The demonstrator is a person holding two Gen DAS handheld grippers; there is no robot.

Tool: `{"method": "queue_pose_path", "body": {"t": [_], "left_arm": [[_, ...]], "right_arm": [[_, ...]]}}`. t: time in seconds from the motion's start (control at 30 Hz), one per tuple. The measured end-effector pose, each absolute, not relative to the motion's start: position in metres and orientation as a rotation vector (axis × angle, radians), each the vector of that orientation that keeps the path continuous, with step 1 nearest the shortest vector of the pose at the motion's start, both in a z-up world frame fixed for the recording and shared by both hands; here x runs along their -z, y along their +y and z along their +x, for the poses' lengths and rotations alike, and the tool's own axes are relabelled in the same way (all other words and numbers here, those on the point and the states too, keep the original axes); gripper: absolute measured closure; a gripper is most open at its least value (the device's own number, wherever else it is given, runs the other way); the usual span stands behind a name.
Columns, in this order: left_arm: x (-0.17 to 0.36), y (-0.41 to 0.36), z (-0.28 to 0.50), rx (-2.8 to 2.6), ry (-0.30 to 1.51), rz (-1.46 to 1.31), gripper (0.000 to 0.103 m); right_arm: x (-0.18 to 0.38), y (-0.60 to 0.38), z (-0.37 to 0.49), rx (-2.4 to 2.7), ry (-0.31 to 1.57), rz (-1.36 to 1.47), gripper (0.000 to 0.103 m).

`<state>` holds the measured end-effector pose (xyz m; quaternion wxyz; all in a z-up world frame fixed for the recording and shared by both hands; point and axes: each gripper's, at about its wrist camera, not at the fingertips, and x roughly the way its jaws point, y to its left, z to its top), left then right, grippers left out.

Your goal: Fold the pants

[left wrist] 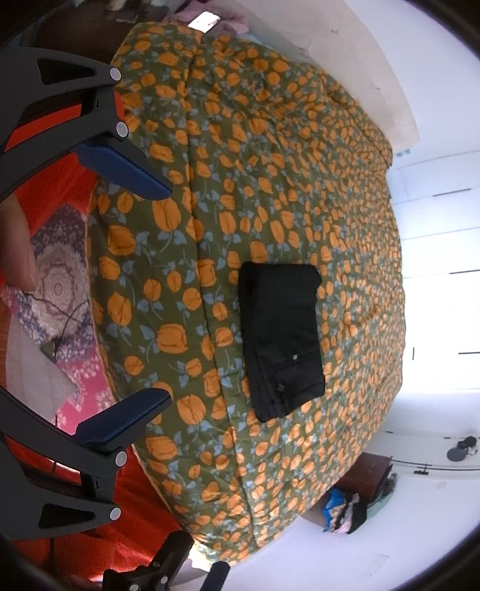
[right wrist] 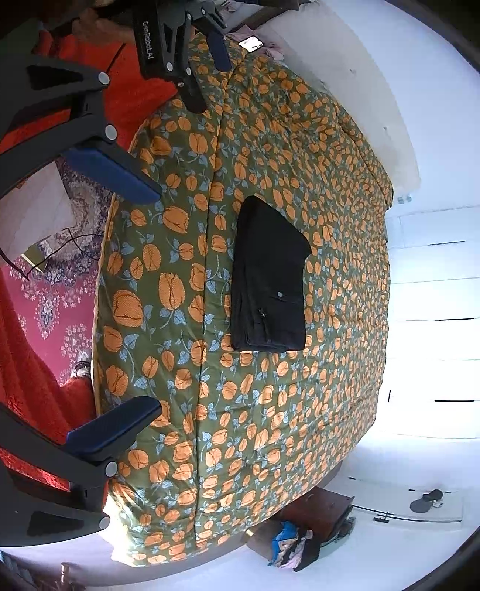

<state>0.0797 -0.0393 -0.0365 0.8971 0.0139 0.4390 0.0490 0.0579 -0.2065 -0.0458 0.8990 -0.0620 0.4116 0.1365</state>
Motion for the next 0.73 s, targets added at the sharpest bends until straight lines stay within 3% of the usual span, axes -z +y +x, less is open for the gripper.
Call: {"method": "queue_pose_path", "body": {"t": [0.73], "left_arm": [[0.0392,-0.0403,0.081,-0.072,0.916,0.028,0.001]], "right_arm": [[0.0532,-0.2036,0.0597,-0.294,0.868,-0.147,0.0]]}}
